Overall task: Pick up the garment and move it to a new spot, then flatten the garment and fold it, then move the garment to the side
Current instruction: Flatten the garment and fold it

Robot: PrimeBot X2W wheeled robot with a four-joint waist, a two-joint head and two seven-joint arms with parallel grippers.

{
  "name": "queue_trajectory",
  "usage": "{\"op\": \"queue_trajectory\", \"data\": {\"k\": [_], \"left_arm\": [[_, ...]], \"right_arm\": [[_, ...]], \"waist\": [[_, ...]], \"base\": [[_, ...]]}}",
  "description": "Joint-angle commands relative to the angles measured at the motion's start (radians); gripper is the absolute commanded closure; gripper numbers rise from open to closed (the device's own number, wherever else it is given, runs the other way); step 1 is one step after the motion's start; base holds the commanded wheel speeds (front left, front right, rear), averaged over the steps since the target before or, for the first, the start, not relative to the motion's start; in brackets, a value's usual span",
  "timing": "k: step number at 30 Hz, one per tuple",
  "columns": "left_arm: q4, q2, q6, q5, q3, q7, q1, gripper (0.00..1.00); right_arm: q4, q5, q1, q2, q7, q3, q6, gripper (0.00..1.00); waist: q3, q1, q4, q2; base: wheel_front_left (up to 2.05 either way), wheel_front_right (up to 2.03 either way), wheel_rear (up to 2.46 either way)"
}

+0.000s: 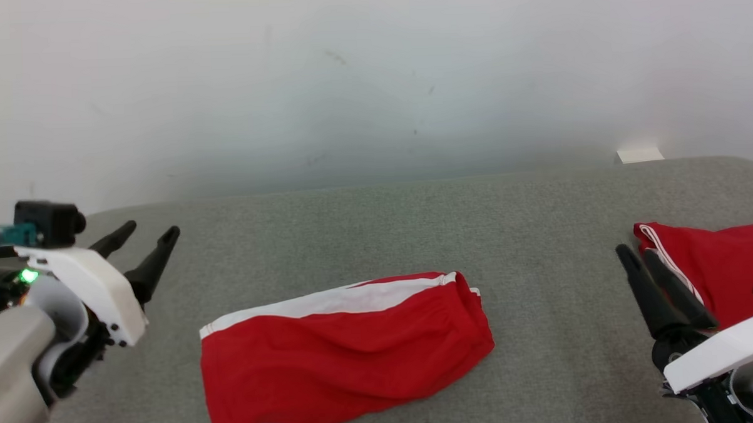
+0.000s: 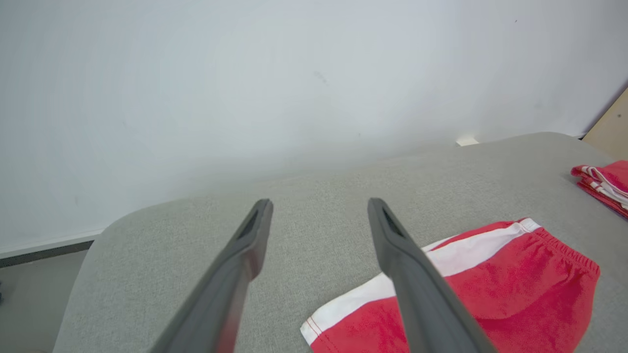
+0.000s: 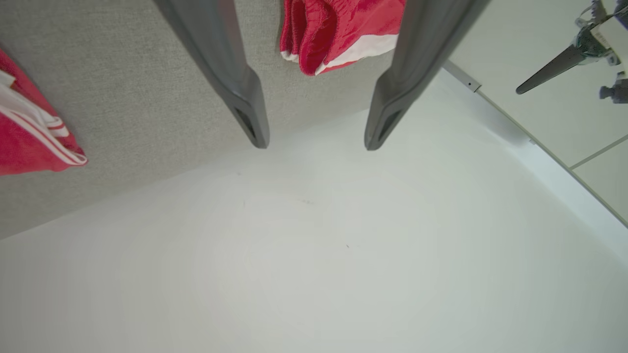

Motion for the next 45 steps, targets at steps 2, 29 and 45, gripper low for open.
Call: {"op": "queue_trajectory", "data": {"k": [2,29,45], "left_arm": [[-0.016,-0.002,0.035,0.015,0.013,-0.061,0.037,0.00],[-0.396,-0.497,0.152,0.681,0.871,-0.162,0.864,0.00],[-0.274,-0.663,-0.027,0.819,0.975,-0.162,0.828,0.00]], "right_arm": [[0.010,-0.027,0.019,0.008,-0.034,-0.014,-0.001,0.00],[0.068,-0.682,0.206,0.288,-0.151,-0.299,-0.001,0.00],[0.533,-0.757,-0.099,0.368,0.116,-0.245,-0.001,0.00]], "waist": [[-0.003,0.0001,0.008,0.0000],[-0.016,0.0001,0.099,0.0000],[-0.007,0.0001,0.236,0.0000]], "base": [[0.00,0.00,0.00],[0.00,0.00,0.00],[0.00,0.00,0.00]]}}
